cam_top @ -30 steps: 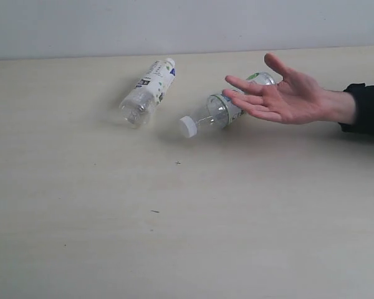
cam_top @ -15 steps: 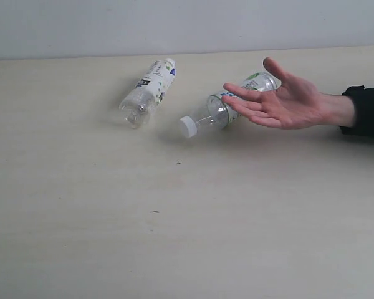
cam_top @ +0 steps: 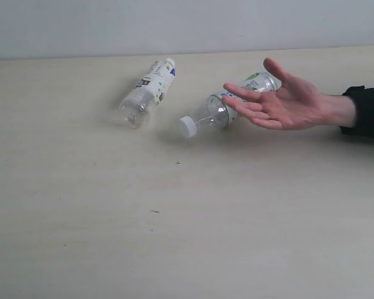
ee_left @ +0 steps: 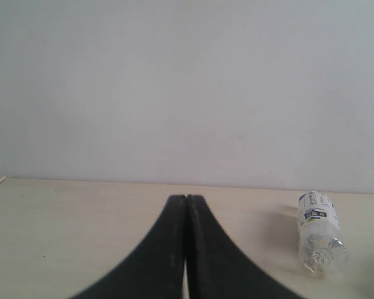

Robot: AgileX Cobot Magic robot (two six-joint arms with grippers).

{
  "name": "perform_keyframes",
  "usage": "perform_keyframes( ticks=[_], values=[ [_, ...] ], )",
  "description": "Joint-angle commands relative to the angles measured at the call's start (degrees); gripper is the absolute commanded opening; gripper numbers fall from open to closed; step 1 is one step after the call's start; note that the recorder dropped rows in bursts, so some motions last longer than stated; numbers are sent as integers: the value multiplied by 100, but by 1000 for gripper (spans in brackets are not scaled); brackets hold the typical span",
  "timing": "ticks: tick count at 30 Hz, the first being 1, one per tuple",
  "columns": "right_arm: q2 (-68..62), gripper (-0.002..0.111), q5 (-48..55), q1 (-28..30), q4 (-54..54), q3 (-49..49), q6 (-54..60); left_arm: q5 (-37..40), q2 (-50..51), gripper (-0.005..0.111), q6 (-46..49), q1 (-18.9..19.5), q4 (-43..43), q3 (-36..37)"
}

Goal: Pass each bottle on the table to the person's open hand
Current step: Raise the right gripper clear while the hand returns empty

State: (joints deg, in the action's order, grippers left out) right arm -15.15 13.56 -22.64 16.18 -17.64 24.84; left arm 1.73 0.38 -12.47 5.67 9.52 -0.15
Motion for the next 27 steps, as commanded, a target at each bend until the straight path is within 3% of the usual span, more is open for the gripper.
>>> perform_keyframes(
  ticks=[1,14,22,27],
  values=[
    [45,0,-84,0,27,25,66,-20,-38,0,11,-39,10,15],
    [296,0,0,0,-90,-313,-252,-20,-38,0,11,-39,10,15],
    [-2424,0,776,0,-584,-1569,-1628,-20,-38,0,11,-39,10,15],
    [-4740,0,1908,0,-584,-3109,-1280,-20,-38,0,11,-39,10,15]
  ],
)
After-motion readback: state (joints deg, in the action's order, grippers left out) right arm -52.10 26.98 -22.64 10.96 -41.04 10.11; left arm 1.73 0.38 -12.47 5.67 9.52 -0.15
